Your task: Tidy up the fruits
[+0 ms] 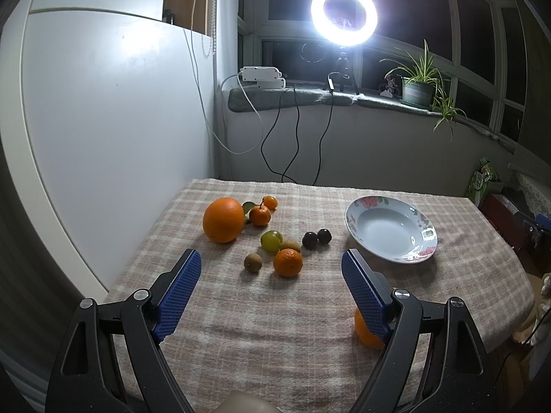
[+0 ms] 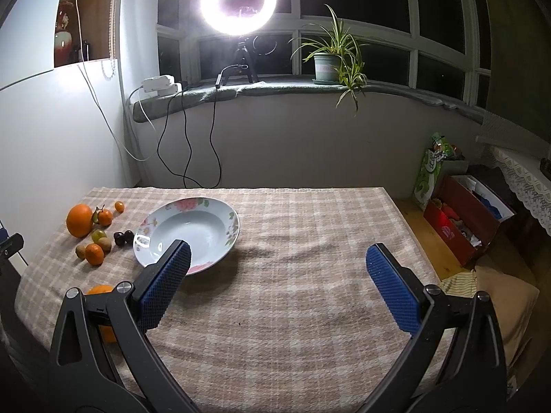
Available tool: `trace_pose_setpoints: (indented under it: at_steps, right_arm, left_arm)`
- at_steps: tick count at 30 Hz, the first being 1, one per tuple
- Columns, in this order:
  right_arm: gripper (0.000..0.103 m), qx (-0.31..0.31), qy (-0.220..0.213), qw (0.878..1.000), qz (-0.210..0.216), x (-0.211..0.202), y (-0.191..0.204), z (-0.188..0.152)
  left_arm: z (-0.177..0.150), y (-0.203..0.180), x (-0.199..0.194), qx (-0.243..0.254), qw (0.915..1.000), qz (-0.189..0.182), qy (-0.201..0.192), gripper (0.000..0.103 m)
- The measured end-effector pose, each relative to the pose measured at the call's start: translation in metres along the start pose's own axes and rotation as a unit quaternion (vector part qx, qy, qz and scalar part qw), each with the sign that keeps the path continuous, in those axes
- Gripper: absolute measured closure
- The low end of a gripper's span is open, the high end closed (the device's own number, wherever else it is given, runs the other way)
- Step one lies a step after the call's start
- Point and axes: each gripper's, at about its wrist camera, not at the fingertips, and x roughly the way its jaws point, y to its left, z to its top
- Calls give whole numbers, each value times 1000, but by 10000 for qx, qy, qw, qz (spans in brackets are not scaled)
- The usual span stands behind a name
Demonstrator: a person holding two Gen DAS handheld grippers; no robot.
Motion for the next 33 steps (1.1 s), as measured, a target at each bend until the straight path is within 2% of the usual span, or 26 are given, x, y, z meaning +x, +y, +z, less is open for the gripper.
trace_pose_setpoints:
  at_steps: [33]
  right_arm:
    - [0, -43, 11, 9998, 178, 0, 4, 0]
  left_arm:
    - [2, -2, -1, 22, 10000, 12, -15, 19]
